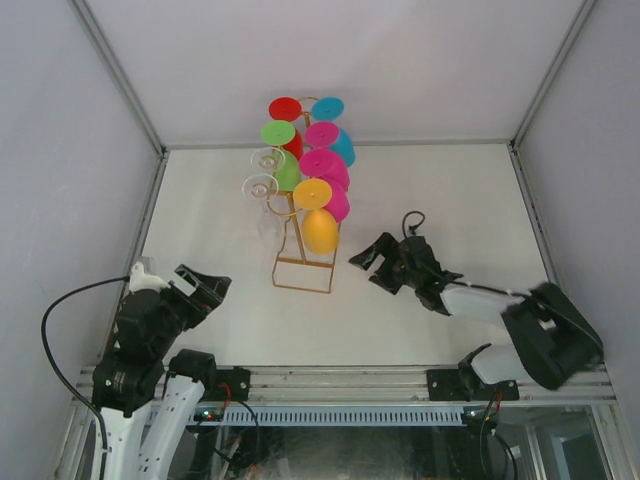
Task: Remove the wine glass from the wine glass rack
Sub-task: Pick up the wine glass from the wine rack.
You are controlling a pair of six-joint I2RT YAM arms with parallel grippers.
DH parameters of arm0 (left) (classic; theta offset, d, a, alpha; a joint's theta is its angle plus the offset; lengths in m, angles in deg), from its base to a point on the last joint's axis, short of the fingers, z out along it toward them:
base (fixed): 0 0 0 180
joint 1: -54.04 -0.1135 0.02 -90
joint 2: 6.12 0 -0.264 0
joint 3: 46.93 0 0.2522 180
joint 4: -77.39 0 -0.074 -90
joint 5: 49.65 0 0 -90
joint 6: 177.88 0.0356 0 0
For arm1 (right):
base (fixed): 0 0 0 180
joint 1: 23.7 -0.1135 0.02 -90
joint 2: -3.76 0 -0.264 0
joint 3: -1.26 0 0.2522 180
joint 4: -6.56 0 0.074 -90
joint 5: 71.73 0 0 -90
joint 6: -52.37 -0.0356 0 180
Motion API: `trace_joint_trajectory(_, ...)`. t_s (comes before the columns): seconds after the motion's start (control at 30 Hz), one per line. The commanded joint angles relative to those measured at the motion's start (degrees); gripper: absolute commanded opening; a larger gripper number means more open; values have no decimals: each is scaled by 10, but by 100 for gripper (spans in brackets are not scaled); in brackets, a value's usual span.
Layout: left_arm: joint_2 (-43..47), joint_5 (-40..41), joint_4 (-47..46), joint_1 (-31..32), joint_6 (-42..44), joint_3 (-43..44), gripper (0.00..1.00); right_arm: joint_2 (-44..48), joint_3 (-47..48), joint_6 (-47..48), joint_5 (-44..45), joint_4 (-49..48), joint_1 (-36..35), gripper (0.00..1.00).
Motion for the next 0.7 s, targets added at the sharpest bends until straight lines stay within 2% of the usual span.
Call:
trace_joint_trajectory(0.0, -1, 58, 13, -3, 33, 51, 100, 180, -2, 45, 48, 145, 31, 88)
trace_joint_trajectory(0.13, -7, 53, 13, -3, 46, 66, 100, 327, 33, 43, 38, 213, 58, 86)
trace_joint_trajectory(0.27, -2, 41, -7, -3, 50, 69, 100, 381, 98, 7, -16, 236, 72, 78)
trace_joint_trajectory(0.47, 7, 32, -17, -3, 42, 66, 100, 346, 221, 3, -83, 262, 50, 78)
trace_joint_trajectory(0.67, 20, 16, -29, -3, 28, 58, 100, 285, 293, -2, -72, 263, 5, 76)
